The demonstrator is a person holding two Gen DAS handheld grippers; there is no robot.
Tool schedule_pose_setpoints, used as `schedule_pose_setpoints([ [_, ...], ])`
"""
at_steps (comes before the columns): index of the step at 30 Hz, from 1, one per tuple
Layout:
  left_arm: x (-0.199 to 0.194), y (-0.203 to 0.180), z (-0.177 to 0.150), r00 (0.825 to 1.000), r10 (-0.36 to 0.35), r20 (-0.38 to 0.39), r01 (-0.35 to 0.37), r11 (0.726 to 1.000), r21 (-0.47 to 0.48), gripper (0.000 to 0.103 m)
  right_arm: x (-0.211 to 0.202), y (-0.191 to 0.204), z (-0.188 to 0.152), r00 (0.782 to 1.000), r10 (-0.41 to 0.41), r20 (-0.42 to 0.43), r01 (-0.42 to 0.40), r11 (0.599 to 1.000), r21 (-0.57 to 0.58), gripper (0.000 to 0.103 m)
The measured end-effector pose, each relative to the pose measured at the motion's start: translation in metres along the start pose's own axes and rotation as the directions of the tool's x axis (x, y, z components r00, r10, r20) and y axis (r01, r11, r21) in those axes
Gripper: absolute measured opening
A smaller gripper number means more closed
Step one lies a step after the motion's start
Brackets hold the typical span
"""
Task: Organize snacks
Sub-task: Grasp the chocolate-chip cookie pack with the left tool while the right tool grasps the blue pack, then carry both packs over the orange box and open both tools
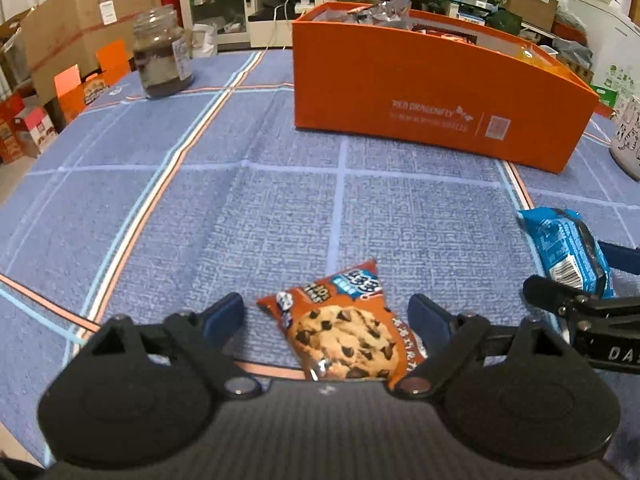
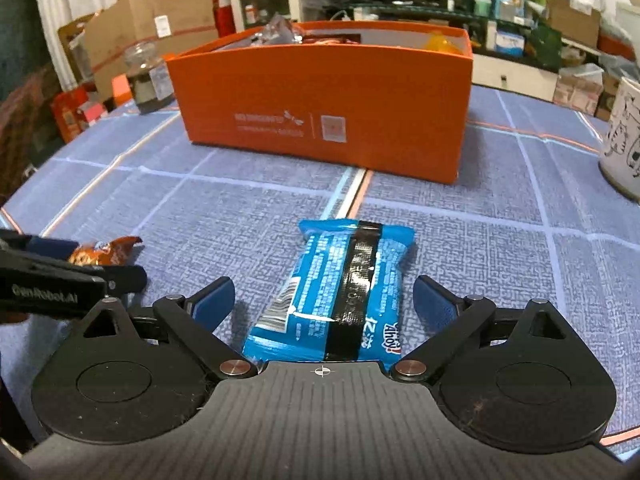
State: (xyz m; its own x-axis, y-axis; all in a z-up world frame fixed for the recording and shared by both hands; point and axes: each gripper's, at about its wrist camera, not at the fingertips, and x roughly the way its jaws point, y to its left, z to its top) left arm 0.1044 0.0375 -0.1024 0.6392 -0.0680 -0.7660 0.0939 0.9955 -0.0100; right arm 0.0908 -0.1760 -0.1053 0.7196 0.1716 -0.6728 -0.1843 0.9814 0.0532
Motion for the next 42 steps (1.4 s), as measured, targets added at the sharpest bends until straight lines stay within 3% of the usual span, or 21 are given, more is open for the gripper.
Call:
schedule_pose_setpoints([
  [5,-0.002,0.000,-0.003,1.000,0.002,0.013,-0.002,1.000,0.011,0.091,0.000,0.007,-0.004,0.999,-0.034,0.017,0.035,0.999,-0.041,0.090],
  [8,-0.001,0.000,-0.004,1.000,0.013,0.016,-0.013,1.000,0.004,0.095,0.003,0.006,-0.005,0.999,-0.044,0.017,0.044,0.999,-0.030,0.097],
  [19,0.000,0.000,-0.005,0.999,0.017,0.027,-0.017,1.000,-0.001,0.097,0.002,0.007,-0.002,0.999,-0.046,-0.011,0.046,0.999,-0.019,0.097],
  [21,-0.001,-0.001,-0.006,0.999,0.014,0.037,-0.014,1.000,0.000,0.094,0.002,0.009,-0.004,0.999,-0.046,0.005,0.047,0.998,-0.033,0.090],
  [23,-0.006,-0.002,-0.006,0.997,-0.032,0.065,0.030,0.999,0.020,0.065,-0.004,0.011,-0.003,0.999,-0.024,0.037,0.026,0.999,-0.047,0.038],
  [24,-0.008,-0.004,-0.005,0.997,-0.047,0.063,0.045,0.998,0.039,0.059,-0.005,0.010,-0.001,0.999,-0.005,0.032,0.006,0.999,-0.038,0.038],
  [30,-0.021,0.004,-0.001,0.980,-0.196,0.018,0.196,0.981,0.007,0.058,-0.024,0.006,-0.002,0.995,0.088,0.036,-0.089,0.996,0.028,0.038],
  [34,-0.036,0.009,0.038,0.963,-0.259,0.078,0.260,0.966,-0.003,0.058,-0.050,0.002,0.021,0.987,0.092,0.128,-0.097,0.995,0.033,0.038],
  [42,-0.031,-0.017,0.174,0.928,-0.252,0.273,0.254,0.967,0.028,0.058,-0.039,-0.031,0.136,0.953,0.009,0.304,-0.017,1.000,0.025,0.038],
])
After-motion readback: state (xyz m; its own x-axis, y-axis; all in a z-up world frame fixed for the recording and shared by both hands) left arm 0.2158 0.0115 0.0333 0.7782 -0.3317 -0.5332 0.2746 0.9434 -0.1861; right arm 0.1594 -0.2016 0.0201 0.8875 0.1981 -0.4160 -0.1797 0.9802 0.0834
